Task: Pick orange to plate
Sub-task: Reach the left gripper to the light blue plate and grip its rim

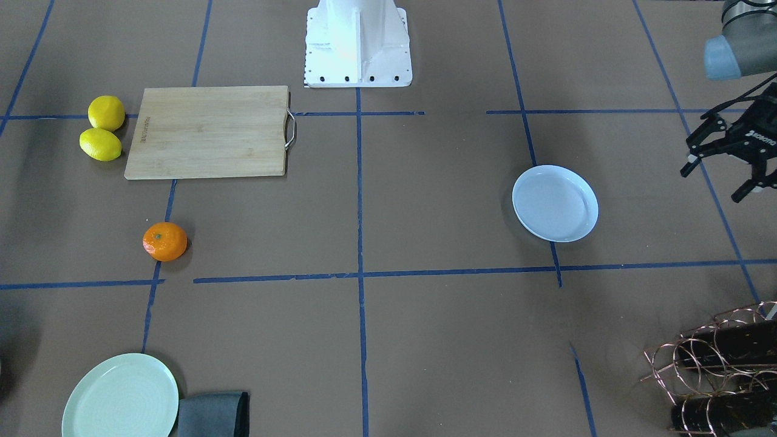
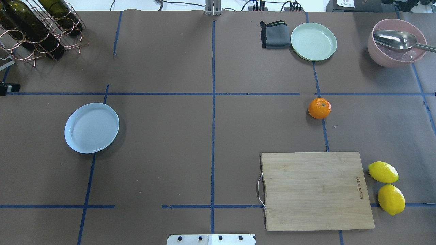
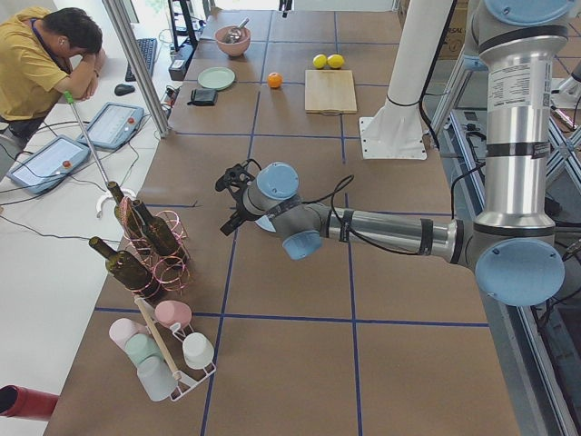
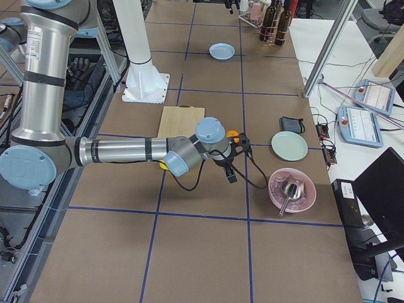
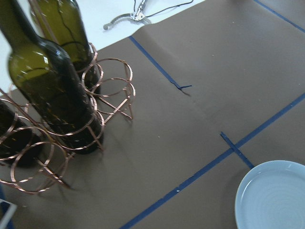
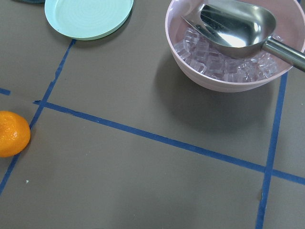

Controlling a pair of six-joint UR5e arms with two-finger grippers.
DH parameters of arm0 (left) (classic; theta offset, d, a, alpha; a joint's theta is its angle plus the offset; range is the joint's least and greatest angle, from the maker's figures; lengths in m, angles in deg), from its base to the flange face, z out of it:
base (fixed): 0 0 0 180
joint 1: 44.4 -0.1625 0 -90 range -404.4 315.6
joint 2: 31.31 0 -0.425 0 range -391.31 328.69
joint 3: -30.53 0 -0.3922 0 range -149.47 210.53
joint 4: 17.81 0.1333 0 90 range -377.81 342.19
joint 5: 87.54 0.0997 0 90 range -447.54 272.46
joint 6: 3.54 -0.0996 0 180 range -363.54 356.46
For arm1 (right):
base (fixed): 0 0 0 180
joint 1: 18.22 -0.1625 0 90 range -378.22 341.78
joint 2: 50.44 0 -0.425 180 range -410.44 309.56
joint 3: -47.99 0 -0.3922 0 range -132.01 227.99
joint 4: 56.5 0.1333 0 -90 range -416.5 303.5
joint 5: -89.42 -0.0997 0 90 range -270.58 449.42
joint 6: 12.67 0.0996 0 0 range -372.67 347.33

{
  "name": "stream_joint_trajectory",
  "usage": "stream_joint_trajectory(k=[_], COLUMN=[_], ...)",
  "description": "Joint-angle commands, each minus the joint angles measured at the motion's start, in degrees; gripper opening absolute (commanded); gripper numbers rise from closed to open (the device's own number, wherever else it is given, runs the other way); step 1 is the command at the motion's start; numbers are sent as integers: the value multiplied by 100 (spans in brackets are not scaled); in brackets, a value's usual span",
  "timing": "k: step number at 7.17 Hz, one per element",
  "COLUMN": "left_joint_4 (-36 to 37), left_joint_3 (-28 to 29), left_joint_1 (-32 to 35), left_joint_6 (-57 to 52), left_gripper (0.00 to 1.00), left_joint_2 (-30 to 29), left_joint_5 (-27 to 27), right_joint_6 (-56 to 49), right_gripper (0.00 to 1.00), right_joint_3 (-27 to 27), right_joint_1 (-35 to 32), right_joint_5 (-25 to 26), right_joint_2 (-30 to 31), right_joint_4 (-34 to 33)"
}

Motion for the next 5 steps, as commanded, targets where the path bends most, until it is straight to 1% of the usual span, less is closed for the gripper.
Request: stream_joint_trajectory(k=[1,2,3,4,5], left_joint_4=[-186,-179,-179,-161,-161], left_joint_3=[16,59,86,95,182], left_joint_1=[-1258,-1822,-2149,-2327,-2407], left_joint_6=[1648,2301,2655,2798,2808], left_gripper=[100,100,100,99,88], left_joint_2=[191,200,200,200,192], left_joint_5=[1717,2171,2498,2666,2720], right_joint_6=[24,24,6,-2,-29], right_gripper=[100,100,100,100,100], right_joint_3=[-2,-2,-2,-2,-2], right_joint_1=[13,13,13,13,13], right_joint_5=[-2,-10,-2,-2,-2], right_joint_2=[36,36,36,36,36], right_joint_4=[55,55,55,55,55])
